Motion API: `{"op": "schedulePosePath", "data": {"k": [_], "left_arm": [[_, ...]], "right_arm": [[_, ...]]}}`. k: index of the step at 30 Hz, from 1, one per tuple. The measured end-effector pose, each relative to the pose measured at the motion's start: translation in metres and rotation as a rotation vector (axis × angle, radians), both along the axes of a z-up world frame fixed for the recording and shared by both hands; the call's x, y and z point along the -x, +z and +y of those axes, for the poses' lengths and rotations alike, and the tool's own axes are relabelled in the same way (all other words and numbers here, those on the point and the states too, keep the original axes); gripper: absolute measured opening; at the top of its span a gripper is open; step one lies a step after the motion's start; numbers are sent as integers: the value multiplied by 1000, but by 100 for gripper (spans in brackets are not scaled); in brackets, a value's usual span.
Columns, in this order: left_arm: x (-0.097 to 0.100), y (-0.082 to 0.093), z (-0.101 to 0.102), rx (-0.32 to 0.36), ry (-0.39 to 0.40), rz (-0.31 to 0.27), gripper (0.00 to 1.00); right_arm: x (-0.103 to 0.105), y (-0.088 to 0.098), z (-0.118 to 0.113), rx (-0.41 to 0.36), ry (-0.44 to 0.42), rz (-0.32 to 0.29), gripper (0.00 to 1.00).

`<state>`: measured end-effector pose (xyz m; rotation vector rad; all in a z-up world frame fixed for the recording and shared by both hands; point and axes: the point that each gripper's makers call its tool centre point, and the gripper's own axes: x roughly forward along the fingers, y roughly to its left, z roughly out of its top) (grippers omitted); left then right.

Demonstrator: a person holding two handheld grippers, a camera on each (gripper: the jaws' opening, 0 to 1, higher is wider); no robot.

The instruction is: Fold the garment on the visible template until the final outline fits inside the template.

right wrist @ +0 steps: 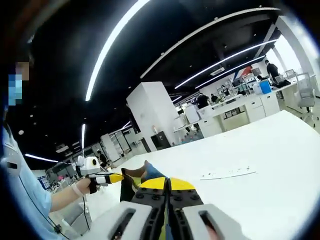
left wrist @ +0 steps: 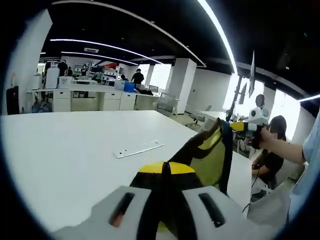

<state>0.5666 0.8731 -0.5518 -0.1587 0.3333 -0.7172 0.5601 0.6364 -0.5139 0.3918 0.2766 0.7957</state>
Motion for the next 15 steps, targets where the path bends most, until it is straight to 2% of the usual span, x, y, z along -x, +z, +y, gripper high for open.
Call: {"op": "schedulePosePath", "data": {"k": [2, 3, 9, 10, 14, 15], "left_arm": [[-14, -12, 0, 2, 10, 32, 0], [-21, -18, -2, 0, 4, 30, 0], [-54, -50, -6, 14, 8, 79, 0], [-62, -62, -6, 13, 13, 109, 0], [-88, -87, -12, -12, 9, 133, 0], [-91, -93, -13, -14, 8, 143, 0]], "right_arm": [[-13, -11, -1, 13, -11, 22, 0], [-28, -17, -1, 15, -10, 27, 0], [-71, -58, -6, 54, -45, 95, 0], [-77, -66, -7, 67, -50, 107, 0], [-98, -100, -7, 112, -57, 168, 0], [-103, -105, -7, 130, -54, 167, 0]]}}
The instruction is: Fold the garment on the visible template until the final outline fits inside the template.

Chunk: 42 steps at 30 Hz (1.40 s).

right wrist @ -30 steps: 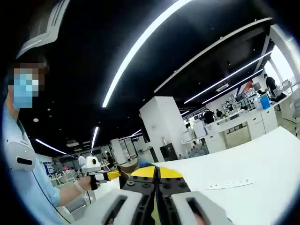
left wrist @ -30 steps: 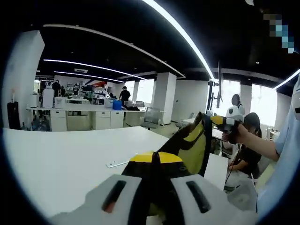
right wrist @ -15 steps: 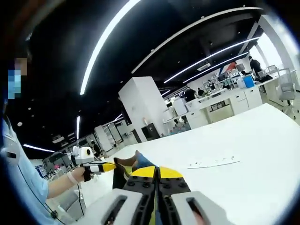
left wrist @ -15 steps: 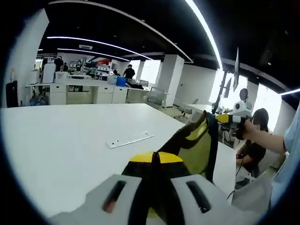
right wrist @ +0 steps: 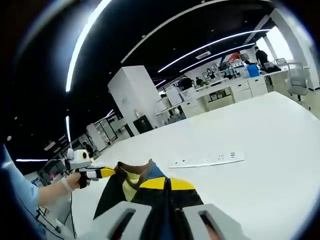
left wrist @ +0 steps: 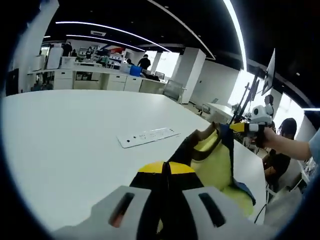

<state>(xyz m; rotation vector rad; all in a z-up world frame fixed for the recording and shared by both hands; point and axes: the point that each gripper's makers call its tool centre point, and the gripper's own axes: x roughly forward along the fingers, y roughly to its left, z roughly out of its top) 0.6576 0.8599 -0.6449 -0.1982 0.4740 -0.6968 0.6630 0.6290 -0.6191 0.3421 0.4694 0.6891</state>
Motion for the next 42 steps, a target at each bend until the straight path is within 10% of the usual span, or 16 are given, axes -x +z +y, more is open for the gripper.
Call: {"op": "schedulePosePath", "data": {"k": [18, 30, 42], "left_arm": [[-33, -98, -5, -90, 65, 177, 0], [-38, -108, -4, -115, 80, 188, 0], [-38, -94, -11, -143, 31, 75, 7]], "right_arm": [[-44, -114, 13, 213, 5, 157, 0], [-44, -133, 7, 233, -12, 200, 0], [-38, -126, 7, 264, 29, 160, 10]]}}
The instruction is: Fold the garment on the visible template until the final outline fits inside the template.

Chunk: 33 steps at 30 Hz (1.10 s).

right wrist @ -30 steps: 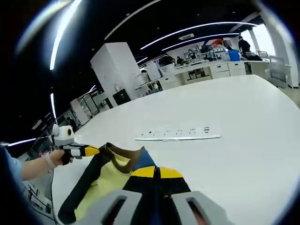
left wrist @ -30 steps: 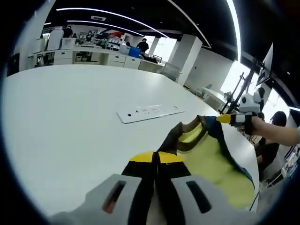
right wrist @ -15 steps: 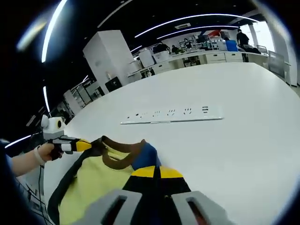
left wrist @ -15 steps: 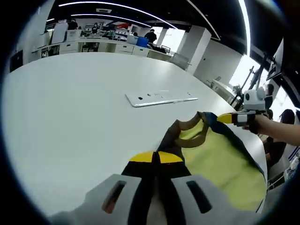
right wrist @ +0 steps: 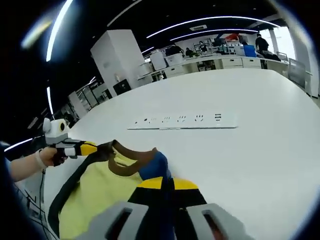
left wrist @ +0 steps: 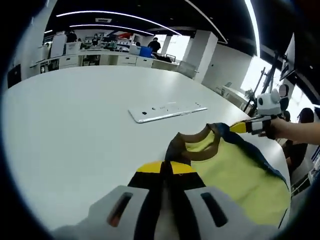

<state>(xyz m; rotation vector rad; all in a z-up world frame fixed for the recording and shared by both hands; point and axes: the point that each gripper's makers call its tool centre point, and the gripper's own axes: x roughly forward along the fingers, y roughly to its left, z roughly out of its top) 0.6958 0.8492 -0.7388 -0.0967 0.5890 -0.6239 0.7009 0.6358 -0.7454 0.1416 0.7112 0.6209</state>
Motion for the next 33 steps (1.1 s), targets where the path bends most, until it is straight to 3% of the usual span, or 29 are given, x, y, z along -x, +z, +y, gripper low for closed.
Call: {"op": "schedulePosePath", "data": {"k": [4, 8, 14, 20, 33], "left_arm": [[1, 10, 1, -8, -1, -33, 11], [7, 23, -1, -15, -39, -79, 25], [20, 36, -6, -30, -84, -101, 43], [32, 46, -10, -43, -107, -124, 56], [68, 70, -11, -26, -130, -144, 55]], "right_arm": [[5, 7, 3, 8, 22, -31, 24], [14, 15, 6, 29, 56, -57, 43], [31, 25, 8, 46, 98, -65, 59], [51, 33, 7, 58, 122, -67, 64], [97, 57, -2, 67, 147, -79, 63]]}}
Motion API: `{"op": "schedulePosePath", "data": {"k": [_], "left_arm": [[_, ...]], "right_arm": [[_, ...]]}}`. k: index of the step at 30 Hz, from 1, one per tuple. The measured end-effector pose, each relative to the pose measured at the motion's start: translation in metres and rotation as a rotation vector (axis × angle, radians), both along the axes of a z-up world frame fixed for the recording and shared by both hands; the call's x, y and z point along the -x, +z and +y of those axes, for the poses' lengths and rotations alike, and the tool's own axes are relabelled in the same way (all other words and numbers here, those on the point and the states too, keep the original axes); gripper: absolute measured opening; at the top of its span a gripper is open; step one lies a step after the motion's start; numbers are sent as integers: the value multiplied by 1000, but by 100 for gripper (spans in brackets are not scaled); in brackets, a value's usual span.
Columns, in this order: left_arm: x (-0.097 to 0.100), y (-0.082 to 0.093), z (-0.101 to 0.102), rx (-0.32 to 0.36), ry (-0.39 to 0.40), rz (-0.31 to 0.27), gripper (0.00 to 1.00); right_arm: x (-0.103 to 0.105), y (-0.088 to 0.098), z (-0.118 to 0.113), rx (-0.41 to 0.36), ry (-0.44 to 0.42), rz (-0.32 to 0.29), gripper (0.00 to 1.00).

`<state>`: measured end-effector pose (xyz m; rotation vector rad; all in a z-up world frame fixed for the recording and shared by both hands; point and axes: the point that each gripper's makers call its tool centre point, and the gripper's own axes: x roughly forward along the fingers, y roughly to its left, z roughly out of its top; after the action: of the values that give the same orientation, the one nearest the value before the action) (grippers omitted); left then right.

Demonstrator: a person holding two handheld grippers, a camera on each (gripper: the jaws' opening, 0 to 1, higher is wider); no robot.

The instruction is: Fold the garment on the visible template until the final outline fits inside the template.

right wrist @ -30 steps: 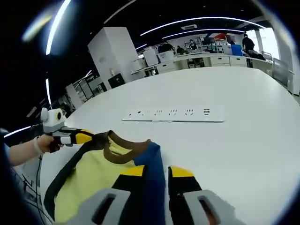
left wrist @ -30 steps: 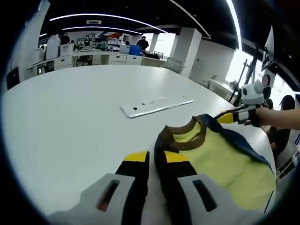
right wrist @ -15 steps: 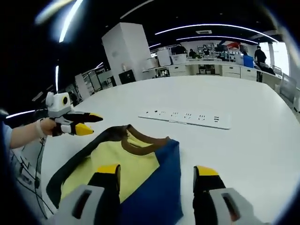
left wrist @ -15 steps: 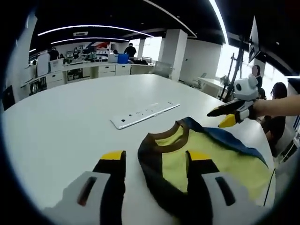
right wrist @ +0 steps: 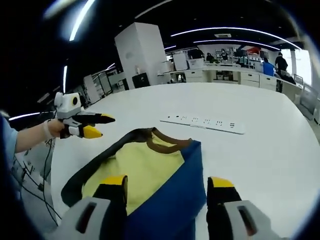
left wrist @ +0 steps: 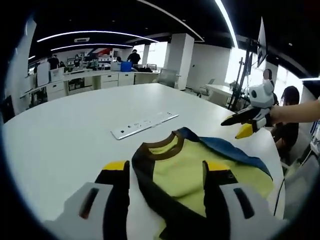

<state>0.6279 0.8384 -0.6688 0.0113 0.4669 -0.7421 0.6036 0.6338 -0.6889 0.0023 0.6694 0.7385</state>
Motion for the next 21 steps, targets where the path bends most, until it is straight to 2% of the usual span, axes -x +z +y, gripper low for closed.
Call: {"op": "schedulePosePath", "data": {"k": [8, 21], "left_arm": [[26, 11, 2, 7, 1, -7, 52], [66, 19, 8, 16, -5, -5, 54]], "right_arm": [[26, 8, -4, 19, 20, -14, 63], [64, 14, -18, 25, 4, -30, 61]]}}
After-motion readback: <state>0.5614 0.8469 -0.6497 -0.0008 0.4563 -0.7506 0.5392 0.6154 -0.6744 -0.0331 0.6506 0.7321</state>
